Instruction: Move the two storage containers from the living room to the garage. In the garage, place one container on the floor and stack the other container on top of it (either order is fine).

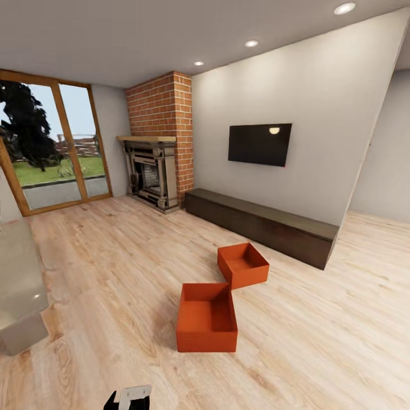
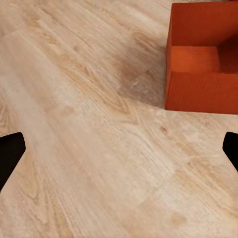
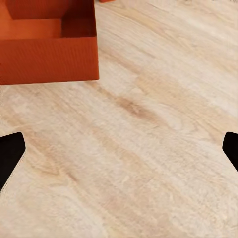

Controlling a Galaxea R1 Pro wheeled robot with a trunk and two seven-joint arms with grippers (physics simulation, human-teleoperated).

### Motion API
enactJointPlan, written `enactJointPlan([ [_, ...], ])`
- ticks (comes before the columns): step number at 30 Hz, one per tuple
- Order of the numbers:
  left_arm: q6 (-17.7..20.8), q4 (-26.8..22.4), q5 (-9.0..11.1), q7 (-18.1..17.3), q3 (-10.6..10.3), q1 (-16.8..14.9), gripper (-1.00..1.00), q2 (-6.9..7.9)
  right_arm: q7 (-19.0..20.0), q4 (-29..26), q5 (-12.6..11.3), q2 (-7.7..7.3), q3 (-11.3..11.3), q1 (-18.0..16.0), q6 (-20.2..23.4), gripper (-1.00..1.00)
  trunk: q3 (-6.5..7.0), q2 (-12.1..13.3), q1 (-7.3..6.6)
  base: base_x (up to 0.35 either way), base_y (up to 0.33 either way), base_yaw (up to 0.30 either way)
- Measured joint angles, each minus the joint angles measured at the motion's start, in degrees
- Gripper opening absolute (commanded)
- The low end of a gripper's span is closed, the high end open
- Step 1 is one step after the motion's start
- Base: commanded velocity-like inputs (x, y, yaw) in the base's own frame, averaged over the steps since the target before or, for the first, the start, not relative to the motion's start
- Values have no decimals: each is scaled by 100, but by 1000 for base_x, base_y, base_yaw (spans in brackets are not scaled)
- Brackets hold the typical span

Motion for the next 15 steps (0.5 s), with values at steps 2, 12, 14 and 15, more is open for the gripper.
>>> enactJointPlan([
  [2,0,-1,0,1,0,1,100,0,0,1,0,0,0,-1,0,100,0,0,0,341,-2,192],
  [12,0,1,4,0,1,0,100,6,0,-1,0,0,0,0,0,100,0,0,0,341,0,55],
  [14,0,1,4,0,3,0,100,6,0,-1,0,0,0,0,0,100,0,0,0,341,0,5],
  [15,0,1,5,0,4,0,100,7,-1,-1,0,0,0,0,0,100,0,0,0,341,0,3],
])
